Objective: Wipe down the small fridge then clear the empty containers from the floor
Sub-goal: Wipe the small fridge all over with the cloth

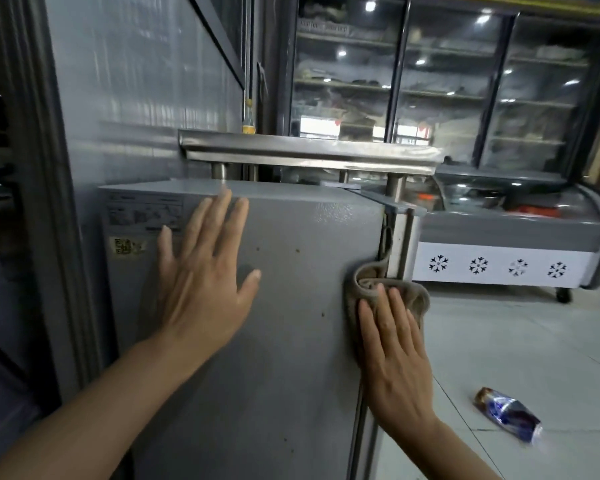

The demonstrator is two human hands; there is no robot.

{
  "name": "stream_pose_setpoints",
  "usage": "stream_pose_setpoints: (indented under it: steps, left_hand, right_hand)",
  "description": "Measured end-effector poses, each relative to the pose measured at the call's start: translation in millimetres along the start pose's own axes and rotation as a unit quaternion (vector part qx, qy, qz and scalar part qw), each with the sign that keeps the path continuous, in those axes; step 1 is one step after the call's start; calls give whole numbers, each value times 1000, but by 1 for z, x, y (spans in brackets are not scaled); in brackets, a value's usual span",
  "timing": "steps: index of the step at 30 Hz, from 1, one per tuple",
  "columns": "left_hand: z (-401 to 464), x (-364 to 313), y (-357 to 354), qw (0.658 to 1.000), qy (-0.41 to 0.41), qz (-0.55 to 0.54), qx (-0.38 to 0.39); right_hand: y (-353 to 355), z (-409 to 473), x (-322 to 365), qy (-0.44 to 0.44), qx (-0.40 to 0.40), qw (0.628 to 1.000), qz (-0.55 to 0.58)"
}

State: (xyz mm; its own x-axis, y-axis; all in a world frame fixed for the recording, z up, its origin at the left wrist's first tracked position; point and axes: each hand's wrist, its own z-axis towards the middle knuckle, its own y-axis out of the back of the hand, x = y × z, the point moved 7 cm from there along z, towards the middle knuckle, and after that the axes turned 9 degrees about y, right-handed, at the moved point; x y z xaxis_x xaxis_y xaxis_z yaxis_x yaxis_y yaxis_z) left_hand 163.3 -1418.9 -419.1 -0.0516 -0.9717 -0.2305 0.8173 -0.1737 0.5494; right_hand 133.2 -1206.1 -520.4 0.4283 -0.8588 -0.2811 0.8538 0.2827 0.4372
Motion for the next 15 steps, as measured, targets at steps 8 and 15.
stream_pose_setpoints:
  steps: [8,15]
  left_hand:
    - [5,52,4,998,34,51,0]
    - [-5,54,-4,999,29,37,1]
  right_hand:
    - [34,112,-17,-63,-140,988,28]
    - [-23,40,62,167,-14,984,53]
